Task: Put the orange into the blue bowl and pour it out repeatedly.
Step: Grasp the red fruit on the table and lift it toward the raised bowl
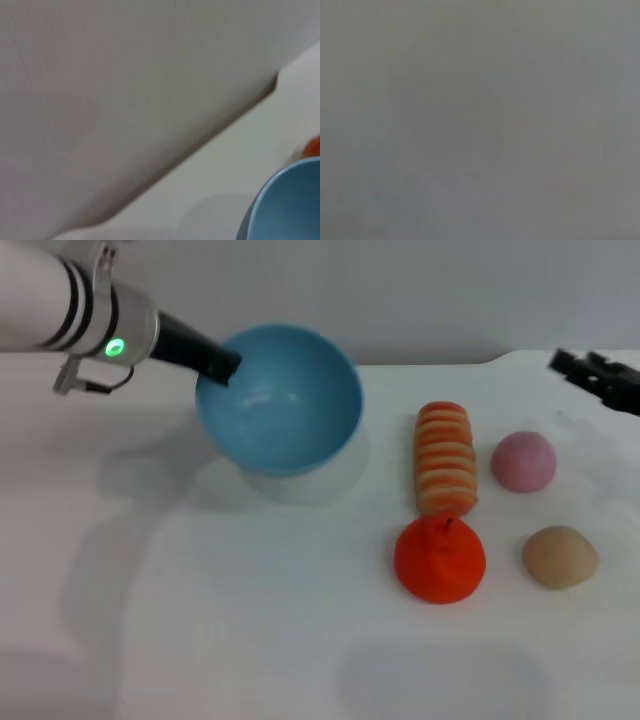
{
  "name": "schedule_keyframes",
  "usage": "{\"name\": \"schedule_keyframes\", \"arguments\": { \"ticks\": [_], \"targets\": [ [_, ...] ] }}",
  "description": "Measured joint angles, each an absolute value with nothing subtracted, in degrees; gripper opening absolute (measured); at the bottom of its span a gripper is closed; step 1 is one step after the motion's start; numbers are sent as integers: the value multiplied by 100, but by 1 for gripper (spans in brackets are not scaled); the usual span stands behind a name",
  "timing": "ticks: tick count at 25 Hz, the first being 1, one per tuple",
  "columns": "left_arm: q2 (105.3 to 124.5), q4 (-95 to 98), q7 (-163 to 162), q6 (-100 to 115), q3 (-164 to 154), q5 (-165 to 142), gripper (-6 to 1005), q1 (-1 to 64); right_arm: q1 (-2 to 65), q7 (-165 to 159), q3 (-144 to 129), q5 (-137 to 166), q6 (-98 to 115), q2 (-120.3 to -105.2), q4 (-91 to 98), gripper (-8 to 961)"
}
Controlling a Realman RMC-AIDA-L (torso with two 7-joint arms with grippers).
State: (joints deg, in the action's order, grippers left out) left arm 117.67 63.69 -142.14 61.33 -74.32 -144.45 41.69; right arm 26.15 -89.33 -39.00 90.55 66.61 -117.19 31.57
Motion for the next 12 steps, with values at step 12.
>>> {"name": "schedule_keyframes", "arguments": {
  "ticks": [12],
  "targets": [
    [11780,6117,-14221,5717,-7307,-14429,0,4358,3431,-11775,-4803,12409,7779,-11854,4431,669]
  ]
}}
